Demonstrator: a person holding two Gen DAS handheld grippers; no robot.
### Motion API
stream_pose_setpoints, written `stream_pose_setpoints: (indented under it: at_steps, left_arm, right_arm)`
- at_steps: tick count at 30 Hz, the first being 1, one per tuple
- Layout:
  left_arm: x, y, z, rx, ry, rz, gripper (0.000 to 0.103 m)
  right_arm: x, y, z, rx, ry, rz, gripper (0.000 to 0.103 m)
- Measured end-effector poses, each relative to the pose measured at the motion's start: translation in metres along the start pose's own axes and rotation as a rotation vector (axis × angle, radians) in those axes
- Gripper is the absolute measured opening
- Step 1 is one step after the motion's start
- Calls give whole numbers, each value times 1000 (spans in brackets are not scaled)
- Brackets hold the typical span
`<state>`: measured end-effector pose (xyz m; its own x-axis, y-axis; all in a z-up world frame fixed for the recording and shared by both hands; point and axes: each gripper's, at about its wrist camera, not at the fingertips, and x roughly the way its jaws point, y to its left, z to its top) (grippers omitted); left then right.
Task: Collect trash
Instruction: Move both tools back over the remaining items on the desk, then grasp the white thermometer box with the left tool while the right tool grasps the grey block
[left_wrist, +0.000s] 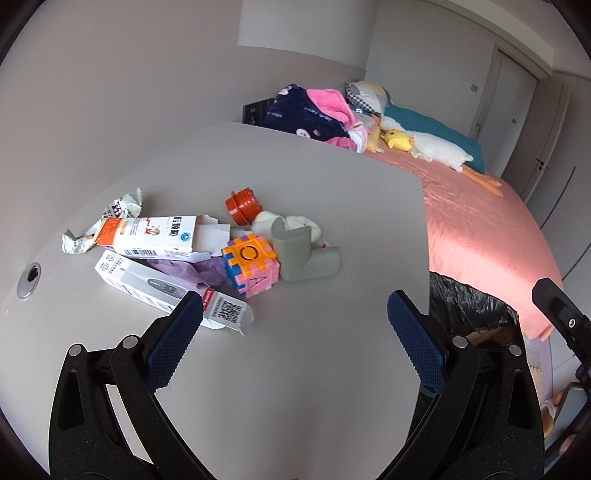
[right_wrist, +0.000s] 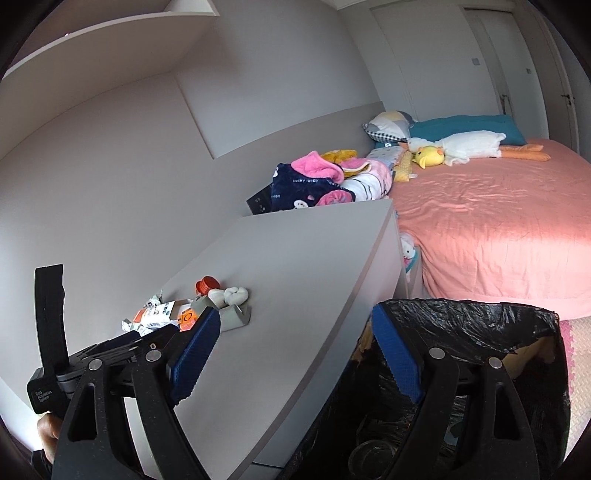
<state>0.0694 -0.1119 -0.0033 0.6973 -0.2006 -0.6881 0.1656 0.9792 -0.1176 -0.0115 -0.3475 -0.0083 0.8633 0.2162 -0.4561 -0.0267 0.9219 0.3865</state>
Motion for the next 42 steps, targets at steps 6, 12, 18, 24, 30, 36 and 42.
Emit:
stream_pose_setpoints:
  at_steps: [6, 12, 18, 24, 30, 36, 42]
  left_arm:
    - [3, 29, 6, -58, 4, 42, 97]
    - [11, 67, 10, -175, 24, 81, 97]
    - [20, 95, 11, -247, 47, 141, 96]
    - [30, 115, 12, -292, 80, 194, 97]
    - [47, 128, 12, -322, 125, 207, 92]
    - [62, 145, 10, -378, 172, 191, 74]
    - [66, 153, 10, -371, 184, 194, 68]
  right_arm:
    - [28, 22, -1, -55, 55, 30, 84]
    - [52, 42, 0, -115, 103, 81, 84]
    - [74, 63, 0, -166, 149, 111, 84]
    - [98, 76, 1, -197, 199, 130, 84]
    - [121, 88, 3, -234, 256, 136, 84]
    - [143, 105, 5, -306, 301, 123, 84]
    - [166, 121, 2, -373, 325, 107, 84]
